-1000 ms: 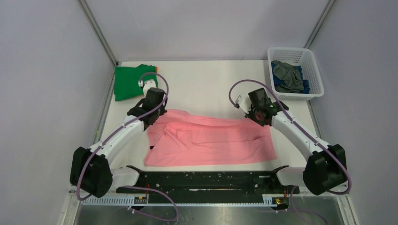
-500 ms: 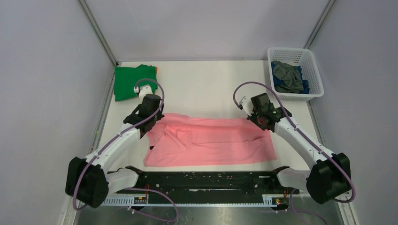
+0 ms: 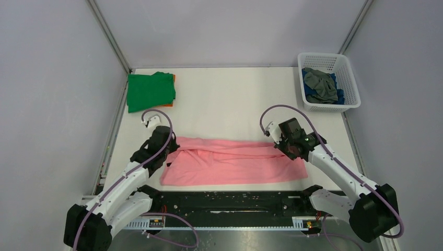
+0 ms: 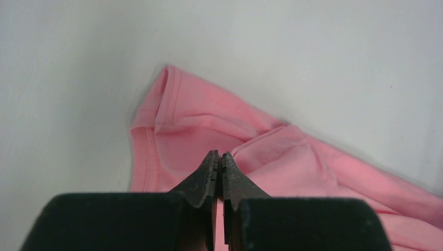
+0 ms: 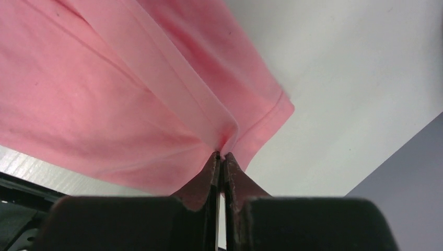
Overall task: Fold and stack the t-shirts
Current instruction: Fold the other side of the tshirt into a rectangle
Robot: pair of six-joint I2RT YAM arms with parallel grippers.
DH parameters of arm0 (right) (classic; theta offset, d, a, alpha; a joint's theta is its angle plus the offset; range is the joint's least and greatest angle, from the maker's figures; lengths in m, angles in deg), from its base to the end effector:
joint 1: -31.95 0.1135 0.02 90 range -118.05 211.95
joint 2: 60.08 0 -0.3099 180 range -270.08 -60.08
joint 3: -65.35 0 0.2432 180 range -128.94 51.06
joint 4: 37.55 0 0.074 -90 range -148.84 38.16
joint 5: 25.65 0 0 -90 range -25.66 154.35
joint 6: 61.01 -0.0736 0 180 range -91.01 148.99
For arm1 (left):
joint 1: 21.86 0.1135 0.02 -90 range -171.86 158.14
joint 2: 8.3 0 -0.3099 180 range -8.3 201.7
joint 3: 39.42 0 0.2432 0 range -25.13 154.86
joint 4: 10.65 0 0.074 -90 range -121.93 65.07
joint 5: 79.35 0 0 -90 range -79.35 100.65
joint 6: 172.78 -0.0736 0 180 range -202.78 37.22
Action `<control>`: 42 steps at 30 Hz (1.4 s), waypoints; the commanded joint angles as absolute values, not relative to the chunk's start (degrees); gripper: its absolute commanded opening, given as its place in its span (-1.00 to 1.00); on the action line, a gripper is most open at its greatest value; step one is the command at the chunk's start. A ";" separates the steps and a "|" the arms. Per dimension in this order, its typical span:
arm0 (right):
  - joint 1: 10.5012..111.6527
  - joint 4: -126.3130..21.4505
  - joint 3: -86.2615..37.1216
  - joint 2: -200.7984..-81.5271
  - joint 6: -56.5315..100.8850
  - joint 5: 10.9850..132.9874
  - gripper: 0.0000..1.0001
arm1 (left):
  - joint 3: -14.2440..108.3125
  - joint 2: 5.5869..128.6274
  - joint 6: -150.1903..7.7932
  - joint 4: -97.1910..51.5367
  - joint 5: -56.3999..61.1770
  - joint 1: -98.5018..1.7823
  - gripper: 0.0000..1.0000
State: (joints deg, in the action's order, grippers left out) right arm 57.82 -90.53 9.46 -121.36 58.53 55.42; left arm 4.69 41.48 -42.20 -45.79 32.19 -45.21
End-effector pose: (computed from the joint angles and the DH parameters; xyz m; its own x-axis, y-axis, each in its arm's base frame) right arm 0.1761 0.0727 0.2375 -0.4901 -0.7790 -0.3911 -0.6890 0.6211 -0.3735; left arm 0.1665 -0.0425 0.2330 -0.5296 -0.4304 -0.7309 -0.3041 0.9008 -0.3101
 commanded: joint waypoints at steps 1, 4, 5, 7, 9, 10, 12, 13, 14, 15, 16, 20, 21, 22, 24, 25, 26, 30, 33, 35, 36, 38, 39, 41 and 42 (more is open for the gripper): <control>59.80 -93.86 9.60 -121.17 55.69 51.58 -1.00 | 0.64 37.79 -36.66 -45.25 31.12 -45.76 -1.00; 61.66 -95.02 10.63 -120.76 53.63 49.62 -0.96 | -2.65 34.71 -32.78 -46.84 31.07 -46.64 -0.87; 62.34 -95.41 10.82 -120.57 52.70 48.79 -0.94 | -3.26 33.54 -31.96 -48.30 31.60 -47.10 -0.72; 63.40 -96.12 11.65 -119.83 51.29 47.83 -0.87 | -3.47 31.11 -30.05 -52.98 34.82 -47.81 -0.69; 64.76 -95.98 12.17 -119.02 50.34 45.41 -0.67 | -2.42 28.54 -27.61 -58.96 38.27 -47.87 -0.59; 65.12 -96.27 12.05 -118.40 50.05 44.87 0.63 | -1.24 27.23 -26.63 -61.79 39.50 -47.88 -0.37; 65.80 -96.23 12.05 -116.64 49.77 42.98 0.98 | 0.23 24.49 -25.27 -66.00 40.85 -47.96 0.03; 66.11 -96.17 11.92 -115.41 49.81 42.54 0.99 | 1.48 23.16 -24.87 -67.39 41.10 -47.96 0.27; 66.32 -96.07 11.53 -113.86 49.73 42.58 0.99 | 2.59 21.93 -24.26 -68.79 41.06 -47.96 0.49; 66.46 -96.00 10.94 -111.86 49.67 43.11 0.99 | 3.70 20.91 -23.94 -69.46 40.65 -47.96 0.70; 66.52 -95.64 10.31 -108.47 49.46 44.23 0.99 | 4.62 20.01 -24.39 -69.45 39.72 -48.01 0.93; 66.58 -85.02 12.57 -94.72 44.60 44.63 0.99 | 8.62 22.74 -29.05 -66.61 34.64 -48.05 0.98; 66.58 -78.28 14.92 -90.88 39.80 41.68 0.99 | 9.55 25.14 -30.26 -65.43 32.73 -48.05 0.98; 66.58 -72.65 17.27 -87.26 33.10 38.02 0.99 | 10.25 28.02 -32.06 -63.44 30.64 -48.05 0.98; 66.49 -64.95 21.56 -81.06 20.97 34.66 0.99 | 11.83 34.47 -35.02 -59.59 26.90 -47.99 0.98; 66.49 -63.91 22.15 -79.50 20.71 38.52 0.99 | 13.22 37.73 -36.15 -58.59 25.88 -48.01 0.98; 66.49 -64.22 21.93 -79.21 20.85 42.82 0.99 | 14.66 41.24 -37.07 -58.22 25.63 -47.98 0.98; 66.49 -66.51 19.51 -86.15 14.54 56.07 0.99 | 19.35 51.10 -38.65 -58.41 28.67 -47.83 0.98; 66.49 -66.88 19.32 -94.00 10.82 59.07 0.99 | 20.29 55.49 -39.11 -58.14 29.70 -46.59 0.98; 66.49 -66.32 19.69 -98.45 8.31 58.58 0.99 | 20.15 58.03 -39.79 -57.21 28.30 -44.89 0.98; 66.45 -65.94 19.65 -100.36 7.62 57.90 0.99 | 20.00 59.21 -39.99 -56.78 27.36 -43.97 0.98; 66.45 -64.19 19.76 -103.61 5.79 56.65 0.99 | 19.60 61.53 -40.26 -55.65 25.30 -42.86 0.97; 66.49 -62.91 20.07 -104.81 5.37 56.85 0.99 | 19.29 62.68 -40.55 -54.69 23.96 -42.74 0.97; 66.49 -61.22 20.47 -106.80 4.52 56.28 0.99 | 18.66 65.03 -41.52 -51.96 19.93 -42.65 0.98; 66.49 -60.99 20.68 -107.25 4.38 55.34 0.99 | 18.44 65.91 -42.10 -50.68 17.52 -42.64 0.97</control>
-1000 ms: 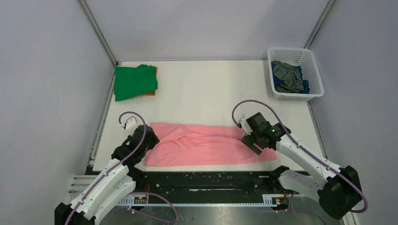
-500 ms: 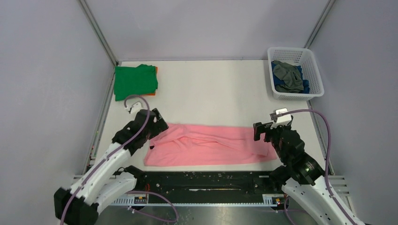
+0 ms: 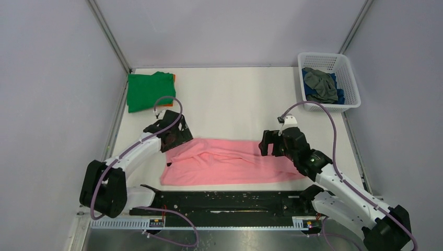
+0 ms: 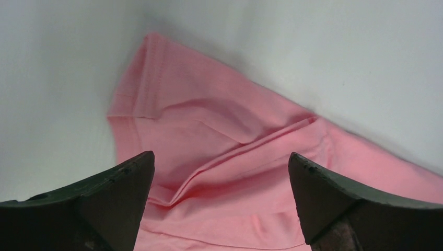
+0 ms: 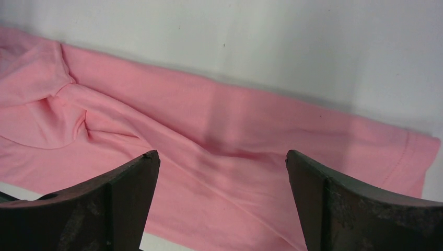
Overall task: Fold and stack the t-shirts
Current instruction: Fold the other side of the tshirt into a rectangle
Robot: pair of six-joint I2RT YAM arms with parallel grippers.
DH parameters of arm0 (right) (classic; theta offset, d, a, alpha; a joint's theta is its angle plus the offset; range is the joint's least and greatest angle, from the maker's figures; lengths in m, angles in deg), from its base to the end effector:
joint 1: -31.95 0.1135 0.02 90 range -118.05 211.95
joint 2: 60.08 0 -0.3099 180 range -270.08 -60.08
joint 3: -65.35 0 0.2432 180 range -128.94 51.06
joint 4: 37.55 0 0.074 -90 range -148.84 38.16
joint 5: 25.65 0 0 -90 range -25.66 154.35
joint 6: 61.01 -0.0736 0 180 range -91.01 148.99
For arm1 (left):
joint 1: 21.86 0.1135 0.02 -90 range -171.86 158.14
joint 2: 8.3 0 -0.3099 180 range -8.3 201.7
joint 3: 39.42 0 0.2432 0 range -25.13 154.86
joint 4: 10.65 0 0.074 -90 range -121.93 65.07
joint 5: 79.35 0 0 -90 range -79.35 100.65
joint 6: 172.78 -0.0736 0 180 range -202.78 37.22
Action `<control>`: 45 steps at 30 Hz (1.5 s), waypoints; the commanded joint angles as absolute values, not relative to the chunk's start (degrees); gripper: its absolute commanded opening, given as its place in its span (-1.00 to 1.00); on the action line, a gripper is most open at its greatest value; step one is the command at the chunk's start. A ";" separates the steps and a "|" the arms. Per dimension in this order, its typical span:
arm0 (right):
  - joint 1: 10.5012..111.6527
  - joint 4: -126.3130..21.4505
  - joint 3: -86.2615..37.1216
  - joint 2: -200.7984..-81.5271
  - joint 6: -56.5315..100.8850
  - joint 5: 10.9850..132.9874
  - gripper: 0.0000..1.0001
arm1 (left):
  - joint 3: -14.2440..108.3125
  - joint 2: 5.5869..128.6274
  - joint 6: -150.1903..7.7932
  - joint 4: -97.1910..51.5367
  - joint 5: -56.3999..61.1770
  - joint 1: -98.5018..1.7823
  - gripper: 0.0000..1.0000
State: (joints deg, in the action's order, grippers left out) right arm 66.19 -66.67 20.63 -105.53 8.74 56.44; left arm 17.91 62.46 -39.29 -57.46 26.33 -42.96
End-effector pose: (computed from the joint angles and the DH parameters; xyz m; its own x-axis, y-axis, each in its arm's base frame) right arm 0.1489 0.0891 0.2581 -0.5448 0.0439 -0.8374 -0.2879 0.9282 0.2359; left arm 0.2183 -0.0629 0.2239 -0.7400 -0.4247 -0.5216 -0.3967 0.9018 -0.1714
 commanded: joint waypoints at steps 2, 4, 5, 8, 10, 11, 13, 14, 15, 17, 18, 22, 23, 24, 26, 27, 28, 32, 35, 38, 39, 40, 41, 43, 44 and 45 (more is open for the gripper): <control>66.47 -61.02 21.08 -107.63 3.81 52.93 0.99 | 17.76 67.00 -43.14 -47.91 12.49 -42.68 0.97; 66.48 -61.09 21.83 -107.50 3.34 51.62 0.99 | 16.85 67.39 -43.61 -45.35 6.88 -42.67 0.97; 66.35 -61.14 22.02 -107.34 3.33 51.12 0.99 | 16.30 67.26 -43.85 -44.33 4.73 -42.64 0.97; 66.49 -61.46 22.42 -106.83 3.56 49.79 0.99 | 14.96 66.61 -44.28 -43.30 0.02 -42.77 0.97; 66.47 -61.74 22.42 -106.46 3.76 49.50 0.99 | 13.67 65.58 -44.37 -43.30 -2.10 -42.84 0.97; 66.43 -61.81 22.41 -106.33 3.84 49.27 0.99 | 12.98 65.01 -44.49 -43.30 -3.24 -42.98 0.97; 66.45 -62.14 22.41 -106.09 4.21 49.07 0.99 | 11.62 63.77 -44.64 -43.41 -5.64 -43.48 0.97; 66.49 -62.24 22.48 -106.01 4.21 48.90 0.99 | 11.07 63.33 -44.63 -43.54 -7.04 -43.87 0.97; 66.40 -62.37 22.46 -105.90 4.31 48.75 0.99 | 10.50 62.74 -44.52 -43.56 -7.84 -44.56 0.97; 66.44 -62.38 22.54 -105.80 4.39 48.65 0.99 | 9.84 61.13 -43.85 -43.93 -7.85 -46.70 0.97; 66.42 -62.35 22.67 -105.71 4.43 48.77 0.99 | 9.77 60.27 -43.74 -44.37 -7.48 -47.78 0.97; 66.49 -62.42 22.82 -105.71 4.35 48.92 0.99 | 9.12 57.02 -43.15 -45.97 -5.46 -52.50 0.97; 66.49 -62.41 22.77 -105.78 4.39 48.99 0.99 | 8.92 56.70 -42.96 -45.92 -5.62 -53.26 0.97; 66.46 -62.42 22.70 -105.78 4.51 49.24 0.99 | 8.57 56.62 -42.85 -46.31 -5.99 -54.06 0.97; 66.46 -62.55 22.60 -105.86 4.80 49.76 0.99 | 8.25 56.36 -42.45 -47.26 -6.00 -56.05 0.97; 66.44 -62.70 22.53 -105.78 4.88 49.95 0.99 | 8.29 56.21 -42.33 -48.04 -5.68 -57.30 0.97; 66.42 -62.76 22.56 -105.78 5.05 50.22 0.99 | 8.34 55.76 -42.38 -49.00 -5.41 -58.50 0.97; 66.49 -63.09 22.67 -105.13 5.06 50.25 0.99 | 9.86 51.77 -43.53 -52.22 -4.58 -62.15 0.97; 66.47 -63.64 22.85 -104.38 3.00 50.13 0.99 | 12.28 47.64 -43.11 -53.69 1.14 -62.29 0.98; 66.45 -65.02 22.80 -103.76 2.54 50.46 0.99 | 16.06 47.75 -42.53 -55.93 13.49 -62.15 0.98; 66.42 -65.43 22.89 -103.42 2.60 50.39 0.99 | 17.37 48.73 -43.13 -56.72 16.98 -62.14 0.98; 66.48 -65.92 22.93 -103.08 2.75 50.45 0.99 | 19.02 50.17 -43.87 -57.18 20.02 -62.07 0.98; 66.48 -66.24 23.13 -102.69 2.84 50.53 0.99 | 20.44 52.23 -44.63 -58.22 22.15 -61.99 0.98; 66.49 -66.90 23.65 -101.74 3.26 51.09 0.99 | 22.93 56.64 -46.50 -59.02 23.70 -61.85 0.96; 66.45 -67.21 23.87 -101.34 3.32 51.12 0.99 | 23.50 58.63 -47.05 -59.07 23.83 -61.85 0.92; 66.47 -67.62 24.09 -100.82 3.49 51.17 0.99 | 23.89 60.59 -47.84 -58.94 23.62 -61.83 0.87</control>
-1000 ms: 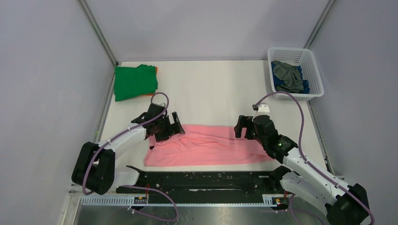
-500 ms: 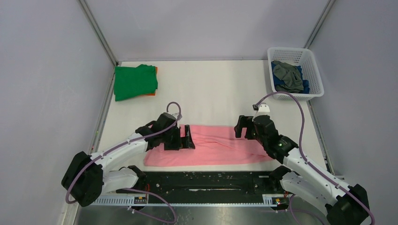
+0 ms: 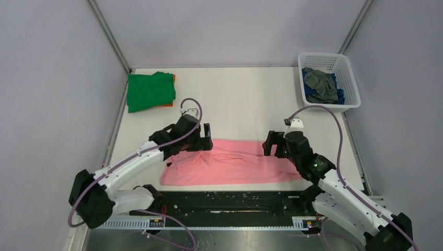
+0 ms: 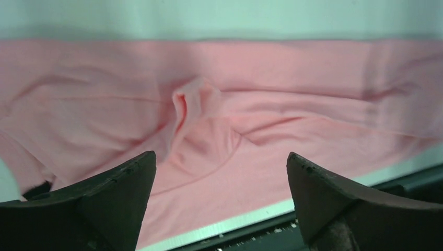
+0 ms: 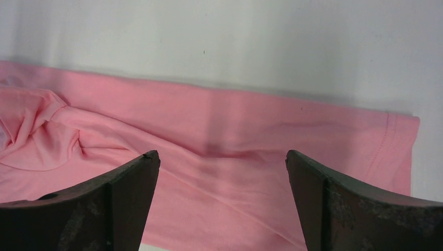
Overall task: Fold and stack the t-shirts
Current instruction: Fold the other side of the tshirt into a rectangle
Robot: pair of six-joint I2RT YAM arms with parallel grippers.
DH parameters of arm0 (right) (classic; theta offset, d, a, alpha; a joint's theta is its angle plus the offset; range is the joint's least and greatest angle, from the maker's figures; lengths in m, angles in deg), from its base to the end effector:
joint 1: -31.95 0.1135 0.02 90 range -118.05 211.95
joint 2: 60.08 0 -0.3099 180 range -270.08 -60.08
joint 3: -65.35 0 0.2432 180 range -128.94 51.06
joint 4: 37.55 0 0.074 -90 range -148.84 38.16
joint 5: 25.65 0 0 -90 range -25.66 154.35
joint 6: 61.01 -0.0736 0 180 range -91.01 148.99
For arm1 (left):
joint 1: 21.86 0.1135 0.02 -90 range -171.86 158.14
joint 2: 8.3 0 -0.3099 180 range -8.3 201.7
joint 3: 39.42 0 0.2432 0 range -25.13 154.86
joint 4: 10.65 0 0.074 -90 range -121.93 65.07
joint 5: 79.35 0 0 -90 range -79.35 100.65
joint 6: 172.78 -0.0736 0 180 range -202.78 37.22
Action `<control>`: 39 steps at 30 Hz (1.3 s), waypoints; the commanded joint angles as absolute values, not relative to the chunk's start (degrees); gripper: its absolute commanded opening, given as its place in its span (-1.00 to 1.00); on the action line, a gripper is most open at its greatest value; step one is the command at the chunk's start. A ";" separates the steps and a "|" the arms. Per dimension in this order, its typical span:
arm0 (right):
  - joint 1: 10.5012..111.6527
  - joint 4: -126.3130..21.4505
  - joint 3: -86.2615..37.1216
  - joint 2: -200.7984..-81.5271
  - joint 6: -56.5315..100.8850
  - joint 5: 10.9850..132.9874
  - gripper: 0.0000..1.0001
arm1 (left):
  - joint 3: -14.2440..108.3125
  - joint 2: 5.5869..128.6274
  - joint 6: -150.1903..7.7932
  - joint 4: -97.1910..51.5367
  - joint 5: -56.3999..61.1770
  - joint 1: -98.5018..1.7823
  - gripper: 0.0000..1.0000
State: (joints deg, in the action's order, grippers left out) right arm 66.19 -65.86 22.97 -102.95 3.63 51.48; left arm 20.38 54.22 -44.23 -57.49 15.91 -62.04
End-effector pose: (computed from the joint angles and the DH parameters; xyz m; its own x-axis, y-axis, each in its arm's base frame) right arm 0.1446 0.0786 0.2520 -0.5257 0.1473 -0.8378 -0.1793 0.9436 0.2784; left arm 0.1690 -0.1339 0.2648 -0.8268 -0.1140 -0.5508 0.1045 0.9310 -0.3497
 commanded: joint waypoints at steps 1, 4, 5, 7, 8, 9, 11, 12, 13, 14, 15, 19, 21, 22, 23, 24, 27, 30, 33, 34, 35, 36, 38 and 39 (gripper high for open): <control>66.49 -67.98 24.30 -100.37 3.70 51.20 0.99 | 24.10 62.62 -48.37 -59.03 23.59 -61.85 0.81; 66.49 -68.49 24.92 -99.35 4.07 51.39 0.99 | 24.31 67.87 -48.49 -59.78 26.24 -61.84 0.59; 66.45 -68.47 25.16 -99.15 4.27 51.59 0.99 | 24.39 69.50 -47.61 -60.34 28.17 -61.77 0.53; 66.47 -68.52 25.32 -99.05 4.30 51.86 0.99 | 25.00 72.67 -47.11 -60.73 29.75 -61.57 0.35; 66.49 -68.48 25.40 -99.24 4.32 52.14 0.99 | 25.04 73.36 -46.87 -60.34 30.00 -61.56 0.25; 66.45 -68.53 25.47 -99.46 4.33 52.45 0.99 | 25.13 73.87 -46.96 -59.84 29.68 -61.58 0.14; 66.49 -68.52 25.35 -100.11 4.57 52.75 0.99 | 24.99 74.33 -47.12 -58.79 29.60 -61.56 -0.05; 66.48 -68.62 25.20 -100.57 4.81 52.93 0.99 | 25.00 74.63 -47.11 -58.61 29.32 -61.59 -0.14; 66.48 -68.96 25.08 -100.93 4.96 52.82 0.99 | 25.11 74.85 -47.16 -58.89 28.67 -61.56 -0.27; 66.49 -69.40 24.81 -101.29 5.06 52.64 0.99 | 25.21 75.00 -46.99 -59.36 28.13 -61.56 -0.48; 66.45 -69.78 24.51 -101.56 5.09 52.68 0.99 | 25.11 75.06 -46.82 -59.64 27.35 -61.65 -0.62; 66.49 -70.06 24.37 -101.83 5.03 52.57 0.99 | 24.36 73.94 -44.59 -62.46 25.87 -62.05 -1.00; 66.49 -70.11 24.39 -101.83 5.02 52.50 0.99 | 24.77 73.17 -43.23 -65.87 27.88 -63.70 -1.00; 66.49 -70.04 24.36 -101.83 5.04 52.47 0.99 | 25.17 72.80 -42.39 -67.95 29.36 -64.72 -1.00; 66.49 -69.98 24.37 -101.91 5.13 52.41 0.99 | 25.75 72.65 -41.67 -69.83 30.41 -65.80 -1.00; 66.43 -70.01 24.35 -102.04 5.28 52.41 0.99 | 26.25 72.52 -41.19 -71.28 30.54 -66.78 -1.00; 66.46 -69.92 24.43 -103.01 5.30 52.11 0.99 | 27.44 72.42 -40.61 -73.45 30.59 -70.66 -0.92; 66.49 -69.88 24.37 -104.11 5.08 52.49 0.99 | 27.64 73.48 -40.39 -74.58 30.57 -73.01 -0.91; 66.44 -69.91 24.21 -104.71 5.11 52.74 0.99 | 27.50 74.20 -40.11 -75.92 29.94 -75.05 -0.91; 66.47 -69.89 24.19 -104.84 5.11 52.70 0.99 | 27.47 74.30 -39.96 -76.57 29.95 -75.81 -0.87; 66.49 -69.94 24.17 -104.91 5.02 52.62 0.99 | 27.43 74.38 -39.79 -77.18 29.78 -76.50 -0.77; 66.49 -69.92 24.18 -105.07 5.00 52.54 0.99 | 27.36 74.43 -39.68 -77.80 29.50 -77.10 -0.69; 66.40 -69.93 24.08 -105.37 4.77 52.13 0.99 | 27.54 74.10 -39.44 -78.66 28.16 -78.23 -0.54; 66.39 -69.94 24.08 -105.48 4.56 51.86 0.99 | 27.66 73.62 -39.52 -78.59 26.66 -78.98 -0.41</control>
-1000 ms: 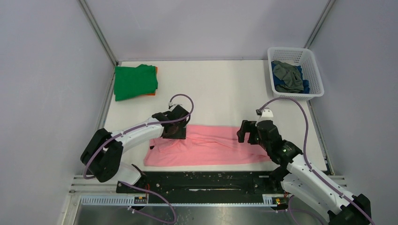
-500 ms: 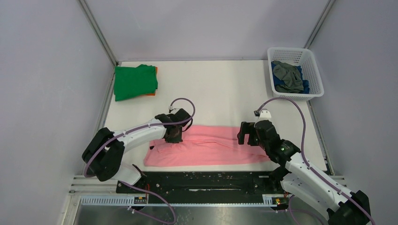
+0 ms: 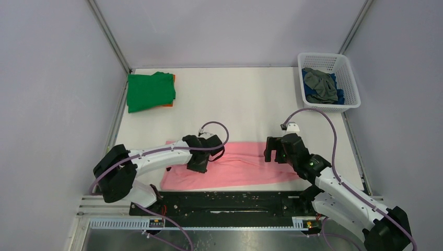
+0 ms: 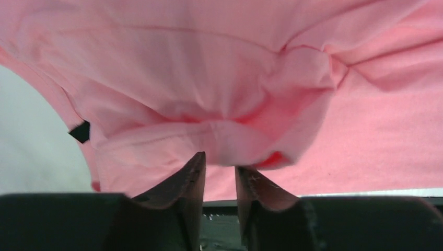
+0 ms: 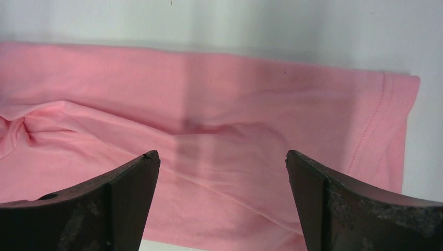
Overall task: Fold and stack the t-shirts
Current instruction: Fold the other side of the tshirt into a rectangle
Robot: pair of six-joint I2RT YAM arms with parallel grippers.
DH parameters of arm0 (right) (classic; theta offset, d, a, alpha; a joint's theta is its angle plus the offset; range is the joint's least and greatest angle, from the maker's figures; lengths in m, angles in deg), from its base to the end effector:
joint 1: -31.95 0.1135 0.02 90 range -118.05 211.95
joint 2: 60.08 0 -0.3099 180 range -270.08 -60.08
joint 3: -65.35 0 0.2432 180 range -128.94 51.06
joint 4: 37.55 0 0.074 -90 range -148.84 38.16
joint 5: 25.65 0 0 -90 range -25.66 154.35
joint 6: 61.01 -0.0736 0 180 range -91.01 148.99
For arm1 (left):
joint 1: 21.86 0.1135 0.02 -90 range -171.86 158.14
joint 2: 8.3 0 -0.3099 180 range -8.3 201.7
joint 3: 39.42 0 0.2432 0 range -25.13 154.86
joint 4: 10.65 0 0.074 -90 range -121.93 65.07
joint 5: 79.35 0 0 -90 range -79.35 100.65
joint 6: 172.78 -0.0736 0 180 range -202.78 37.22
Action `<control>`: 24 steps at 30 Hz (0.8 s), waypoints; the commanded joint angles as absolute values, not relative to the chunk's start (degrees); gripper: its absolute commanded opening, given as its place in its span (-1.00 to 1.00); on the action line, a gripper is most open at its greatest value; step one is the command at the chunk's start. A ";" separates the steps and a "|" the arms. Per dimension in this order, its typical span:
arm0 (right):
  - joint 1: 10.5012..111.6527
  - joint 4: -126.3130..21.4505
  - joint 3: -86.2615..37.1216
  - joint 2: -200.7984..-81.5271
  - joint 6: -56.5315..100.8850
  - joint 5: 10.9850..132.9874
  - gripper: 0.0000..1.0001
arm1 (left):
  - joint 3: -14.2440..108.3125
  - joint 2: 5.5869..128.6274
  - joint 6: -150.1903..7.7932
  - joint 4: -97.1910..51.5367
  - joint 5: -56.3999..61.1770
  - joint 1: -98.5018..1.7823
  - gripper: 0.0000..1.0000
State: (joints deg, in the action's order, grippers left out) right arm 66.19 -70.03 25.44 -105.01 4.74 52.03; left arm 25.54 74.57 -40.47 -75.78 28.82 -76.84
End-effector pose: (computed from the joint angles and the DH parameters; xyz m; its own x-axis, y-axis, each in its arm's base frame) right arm 0.1400 0.0763 0.2223 -0.6271 0.0585 -0.7767 -0.1669 0.9639 0.2074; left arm 0.1510 -0.1755 0.2033 -0.9304 0.2133 -0.2980 0.1759 0.9733 0.1473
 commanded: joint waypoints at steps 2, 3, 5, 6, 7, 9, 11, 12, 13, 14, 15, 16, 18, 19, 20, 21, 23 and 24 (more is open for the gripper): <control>66.49 -69.93 24.13 -105.96 4.07 51.38 0.99 | 27.30 72.09 -40.23 -77.41 22.17 -80.85 -0.13; 66.49 -69.94 24.09 -106.21 3.93 51.35 0.99 | 26.69 71.17 -40.84 -76.24 18.77 -81.82 -0.05; 66.49 -69.97 23.94 -106.55 3.86 51.38 0.99 | 24.54 69.35 -41.61 -73.17 12.32 -82.92 0.03; 66.48 -70.14 23.84 -106.65 3.88 51.28 0.99 | 23.49 68.37 -41.37 -72.34 10.30 -83.02 0.07; 66.45 -70.16 23.76 -106.66 3.87 51.24 0.99 | 22.67 67.29 -41.11 -72.30 8.80 -83.03 0.11; 66.39 -70.40 23.74 -106.50 3.39 50.95 0.99 | 21.47 64.22 -40.55 -72.28 8.29 -82.96 0.23; 66.43 -70.60 23.80 -106.15 2.63 50.46 0.99 | 21.43 60.80 -39.75 -72.26 9.45 -82.97 0.75; 66.38 -70.61 23.88 -105.92 2.32 50.29 0.99 | 21.58 59.10 -39.12 -72.28 11.10 -82.88 0.95; 66.46 -70.62 23.99 -105.65 1.98 50.35 0.99 | 21.76 57.46 -38.36 -72.20 13.27 -82.44 0.98; 66.46 -70.56 24.03 -105.47 1.66 50.40 0.99 | 21.75 56.15 -37.75 -71.85 14.93 -81.48 0.98; 66.43 -70.51 24.06 -105.25 1.28 50.31 0.99 | 21.55 55.33 -37.17 -71.07 16.14 -79.67 0.98; 66.41 -70.51 24.17 -105.18 0.69 49.98 0.99 | 20.84 54.78 -36.36 -69.66 16.62 -77.32 0.98; 66.40 -70.42 24.41 -105.36 -1.54 47.92 0.99 | 17.84 55.42 -33.73 -63.41 14.42 -70.86 0.98; 66.36 -70.57 24.58 -105.67 -4.22 45.83 0.99 | 15.44 56.42 -33.14 -57.98 10.37 -67.81 0.98; 66.39 -70.84 24.75 -106.14 -6.78 44.65 0.99 | 12.68 57.66 -32.45 -51.73 5.25 -64.79 0.98; 66.40 -70.87 24.90 -106.85 -8.86 44.47 0.99 | 10.44 59.79 -31.11 -46.91 1.89 -62.45 0.98; 66.39 -70.01 25.53 -108.58 -12.16 45.58 0.99 | 8.14 64.45 -29.36 -40.38 -1.56 -58.56 0.98; 66.40 -68.37 26.03 -109.69 -12.82 46.41 0.99 | 8.27 66.83 -28.80 -38.62 -1.36 -57.53 0.98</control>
